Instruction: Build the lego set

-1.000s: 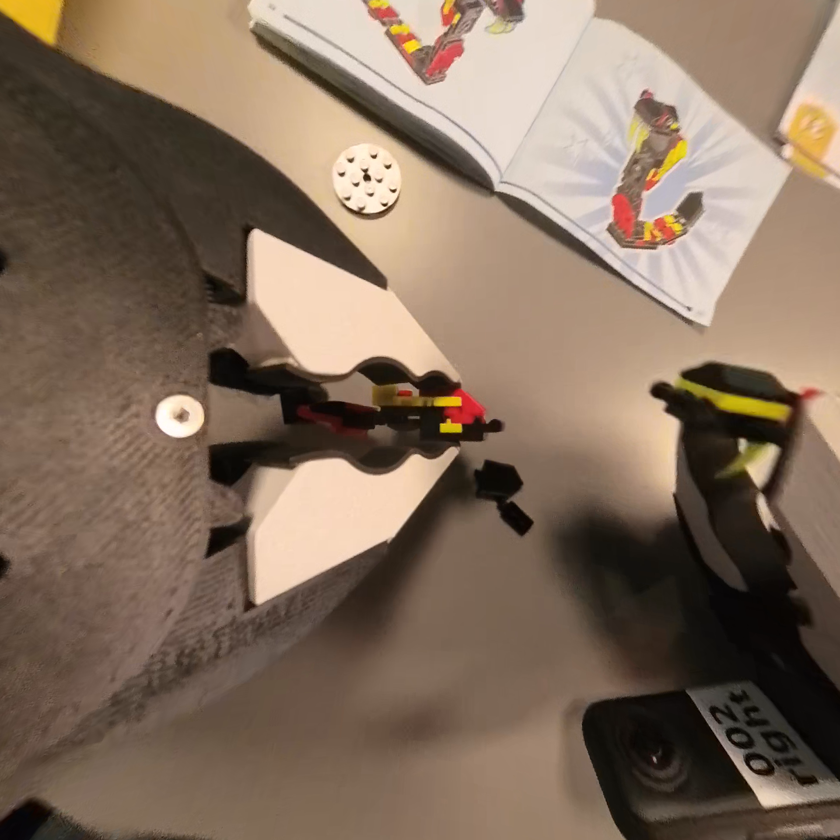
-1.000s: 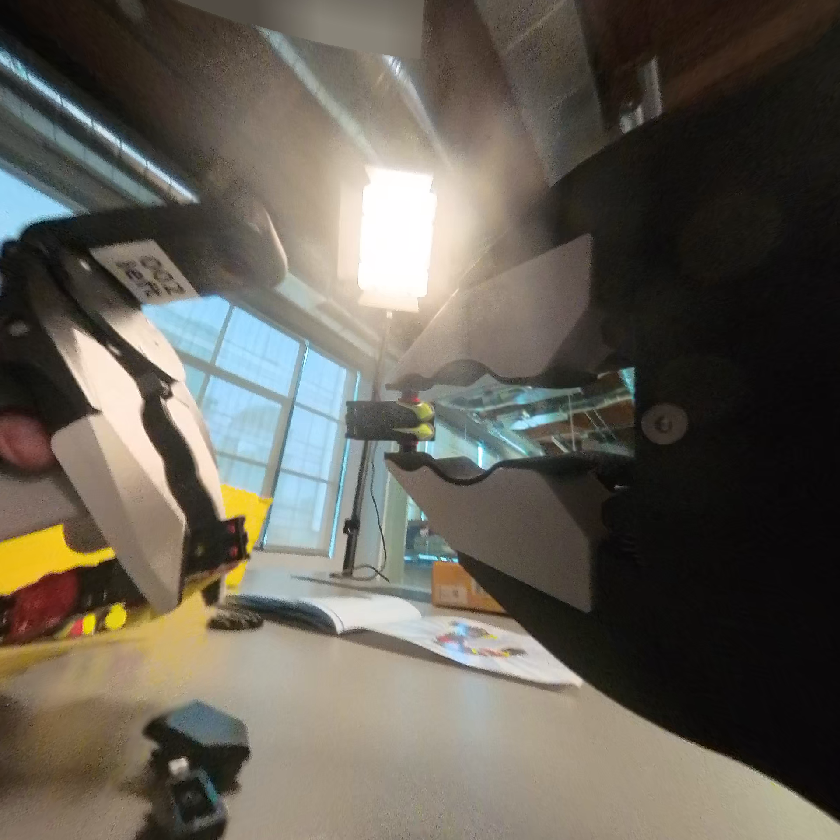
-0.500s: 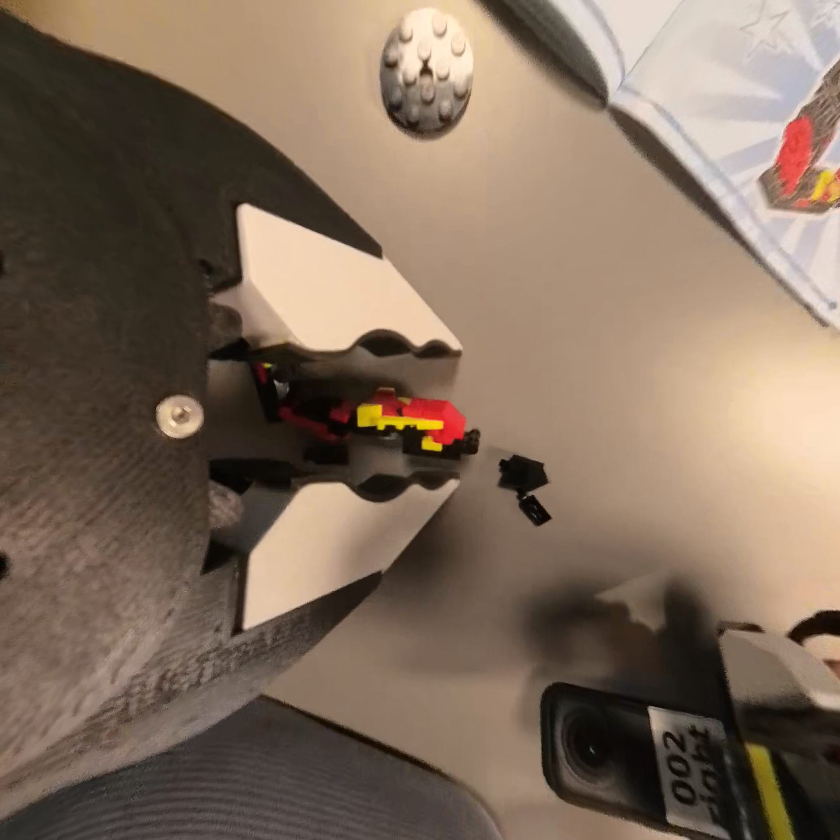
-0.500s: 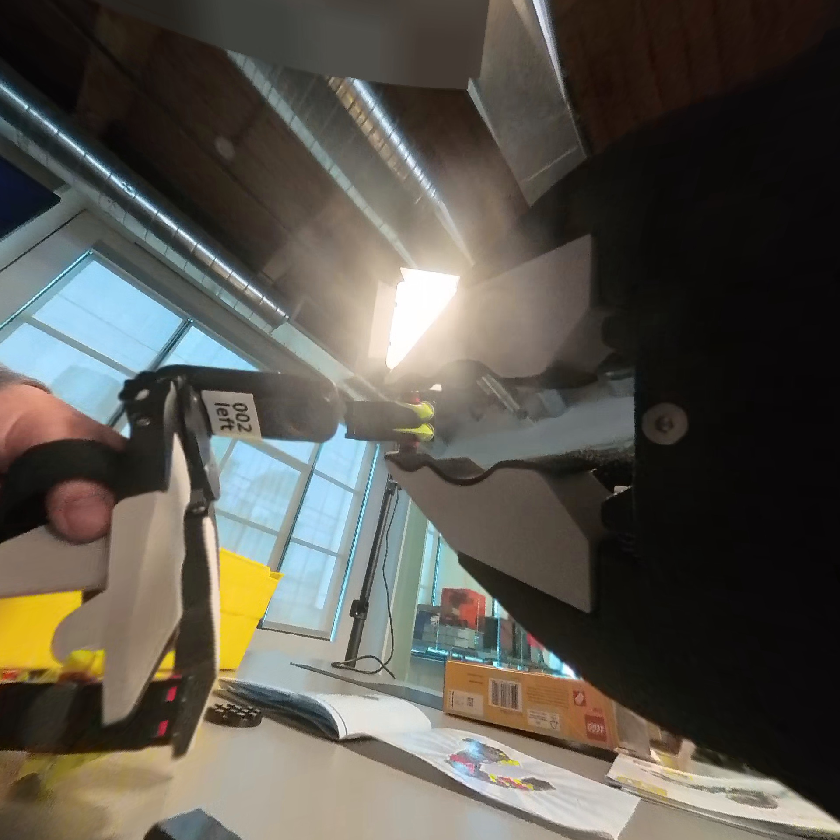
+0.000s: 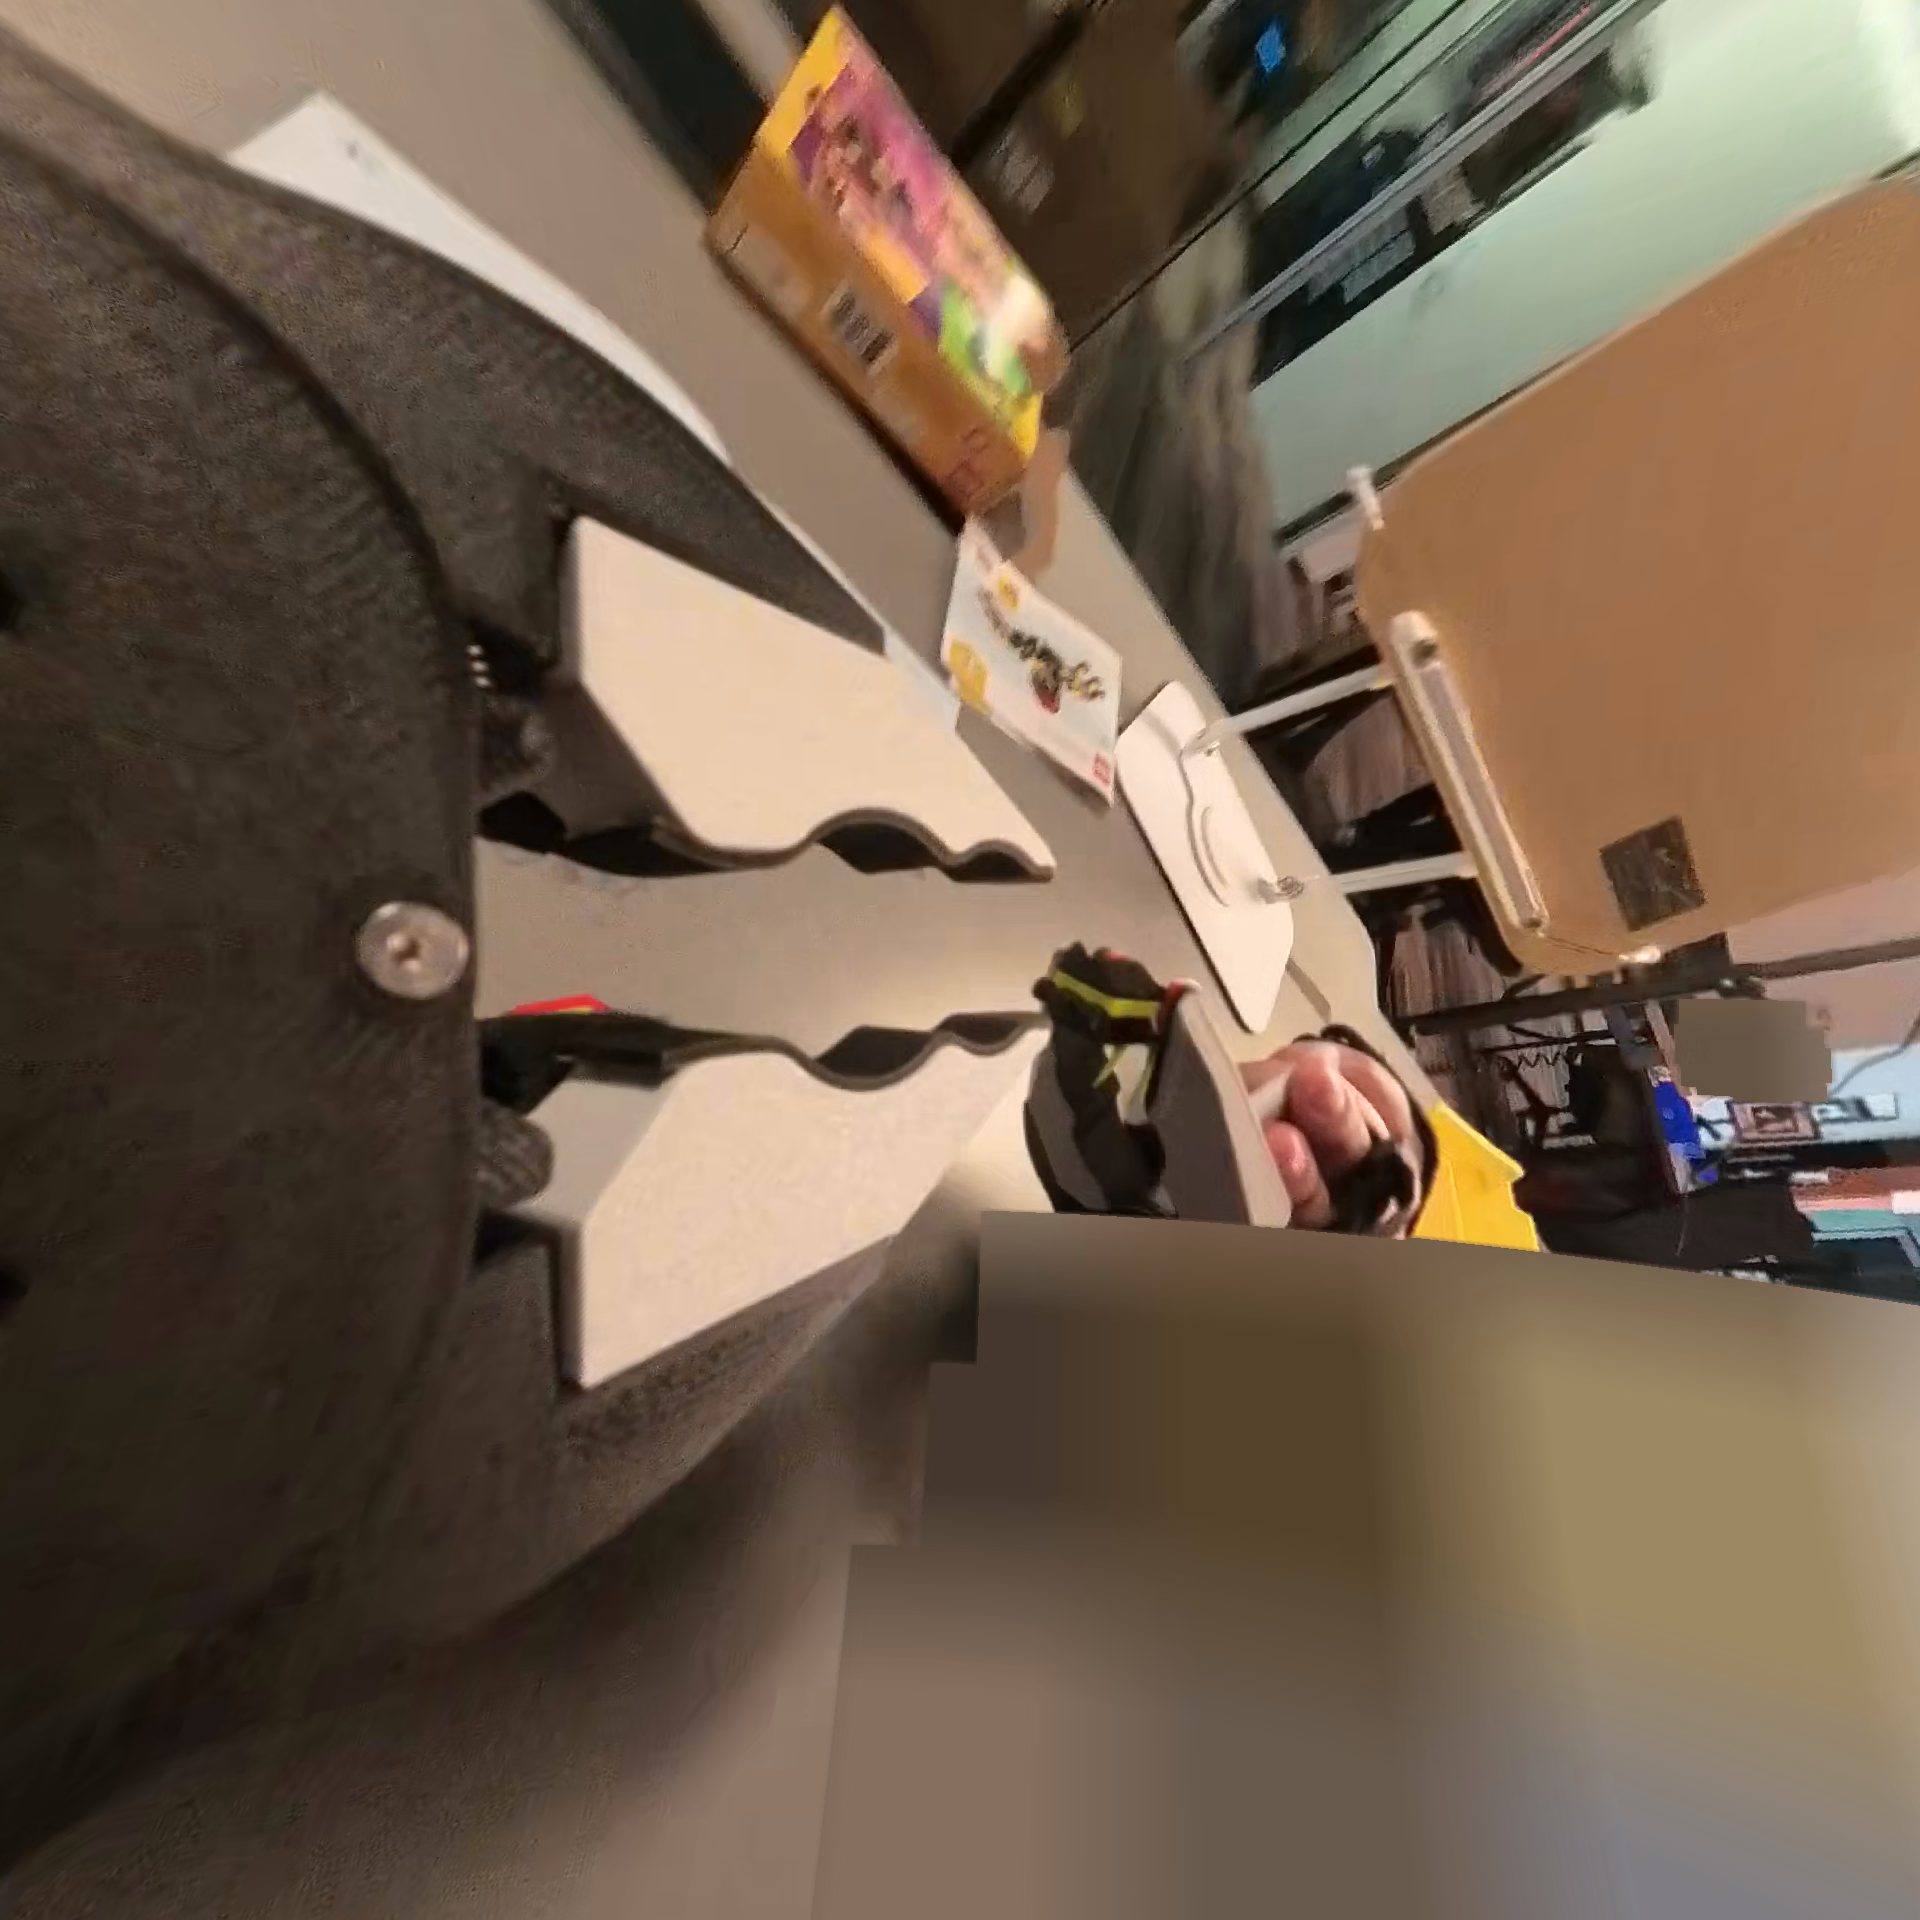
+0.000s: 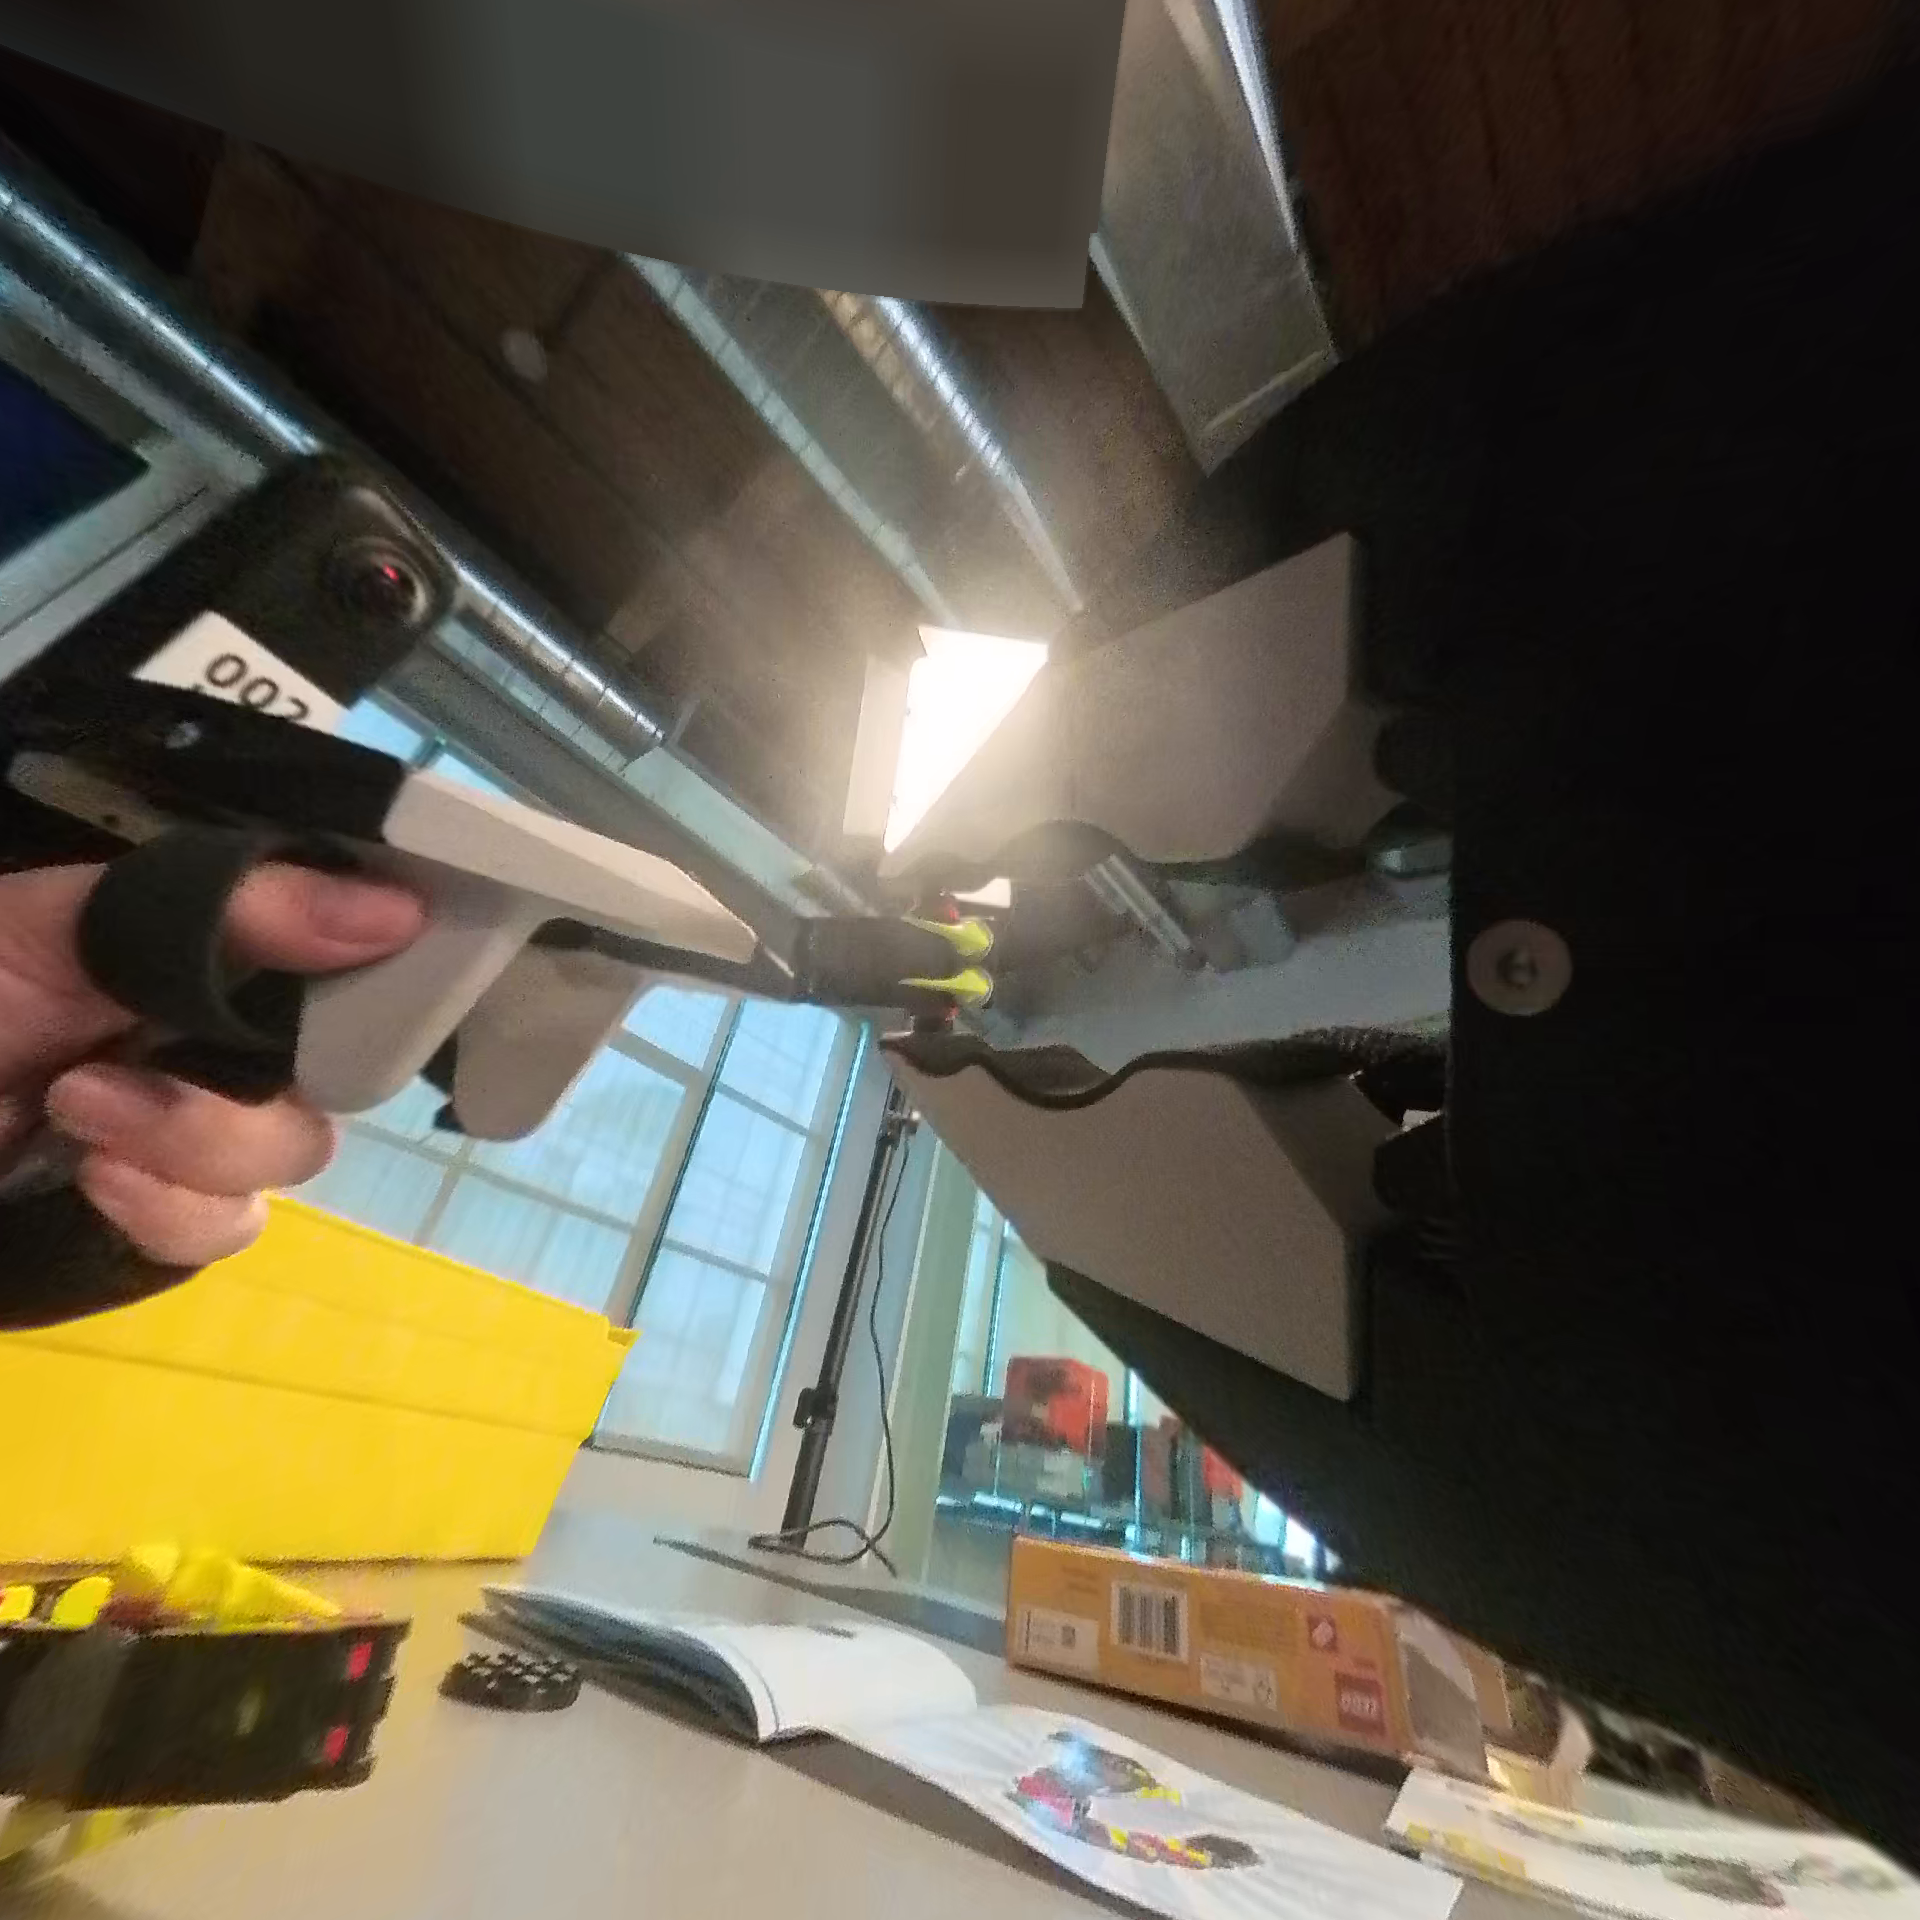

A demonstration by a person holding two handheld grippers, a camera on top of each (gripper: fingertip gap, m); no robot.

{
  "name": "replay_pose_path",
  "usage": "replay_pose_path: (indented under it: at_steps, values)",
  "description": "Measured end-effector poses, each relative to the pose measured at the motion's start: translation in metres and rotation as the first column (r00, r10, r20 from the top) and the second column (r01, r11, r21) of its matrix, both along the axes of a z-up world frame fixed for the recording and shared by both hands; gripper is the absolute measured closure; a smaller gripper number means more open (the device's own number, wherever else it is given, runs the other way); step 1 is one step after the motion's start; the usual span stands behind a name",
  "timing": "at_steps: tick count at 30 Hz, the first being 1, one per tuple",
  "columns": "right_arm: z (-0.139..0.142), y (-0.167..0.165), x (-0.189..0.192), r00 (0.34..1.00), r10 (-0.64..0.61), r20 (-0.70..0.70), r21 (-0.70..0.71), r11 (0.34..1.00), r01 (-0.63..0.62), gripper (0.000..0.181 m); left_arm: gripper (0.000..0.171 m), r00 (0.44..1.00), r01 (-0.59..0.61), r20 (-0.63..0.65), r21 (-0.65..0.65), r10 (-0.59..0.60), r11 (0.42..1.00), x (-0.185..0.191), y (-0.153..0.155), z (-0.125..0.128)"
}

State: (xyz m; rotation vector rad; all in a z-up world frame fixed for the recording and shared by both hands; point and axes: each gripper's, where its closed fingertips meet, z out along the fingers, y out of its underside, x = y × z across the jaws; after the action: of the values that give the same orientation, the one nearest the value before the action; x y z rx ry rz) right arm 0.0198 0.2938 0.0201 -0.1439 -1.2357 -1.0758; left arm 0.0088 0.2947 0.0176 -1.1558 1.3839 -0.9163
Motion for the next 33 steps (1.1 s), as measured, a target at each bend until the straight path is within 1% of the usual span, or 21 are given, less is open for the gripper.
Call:
replay_pose_path:
  at_steps: [2,4,6,8,13,17,19,21,24,26,29,33]
  values:
    - [-0.003,0.0,-0.002,1.0,0.016,-0.012,-0.051,0.999,-0.016,0.157,0.148,1.0,0.023,0.004,0.076,-0.024,0.997,0.002,-0.008,-0.001]
    - [-0.007,0.001,-0.003,0.999,0.032,-0.033,-0.124,0.992,-0.036,0.155,0.149,1.0,0.028,-0.006,0.087,-0.027,0.996,0.004,-0.01,-0.003]
    - [-0.009,0.003,-0.004,0.998,0.032,-0.05,-0.184,0.982,-0.041,0.155,0.155,0.999,0.04,-0.01,0.069,-0.04,0.997,0.004,-0.011,-0.005]
    - [-0.008,0.003,-0.004,0.997,0.035,-0.063,-0.211,0.976,-0.048,0.155,0.161,0.998,0.055,-0.009,0.04,-0.055,0.998,0.003,-0.011,-0.006]
    - [-0.014,0.005,-0.005,0.999,0.03,-0.045,-0.235,0.971,-0.04,0.156,0.164,0.997,0.071,-0.018,-0.003,-0.071,0.997,0.005,-0.011,-0.01]
    - [-0.02,0.009,-0.004,0.999,0.016,-0.041,-0.263,0.964,-0.026,0.156,0.168,0.997,0.045,-0.056,-0.027,-0.047,0.999,0.008,-0.007,-0.018]
    - [-0.022,0.015,-0.002,0.997,0.005,-0.071,-0.302,0.953,-0.027,0.154,0.168,0.999,0.006,-0.053,-0.078,-0.01,0.997,0.008,0.002,-0.018]
    - [-0.021,0.02,0.002,0.989,0.003,-0.145,-0.373,0.926,-0.058,0.142,0.168,1.0,0.0,-0.011,-0.174,-0.002,0.985,0.006,0.01,-0.015]
    - [-0.021,0.031,0.016,0.949,-0.01,-0.315,-0.486,0.861,-0.152,0.137,0.169,0.997,0.033,0.072,-0.356,-0.008,0.934,0.0,0.022,-0.01]
    - [-0.028,0.039,0.026,0.917,-0.043,-0.397,-0.54,0.819,-0.195,0.137,0.169,0.993,0.053,0.116,-0.438,-0.002,0.897,-0.004,0.03,-0.008]
    - [-0.041,0.048,0.031,0.904,-0.084,-0.419,-0.591,0.781,-0.201,0.141,0.169,0.989,0.07,0.146,-0.499,0.004,0.864,-0.007,0.036,-0.008]
    - [-0.041,0.048,0.028,0.883,-0.089,-0.461,-0.616,0.749,-0.246,0.144,0.169,0.985,0.097,0.172,-0.564,0.002,0.82,-0.009,0.04,-0.008]
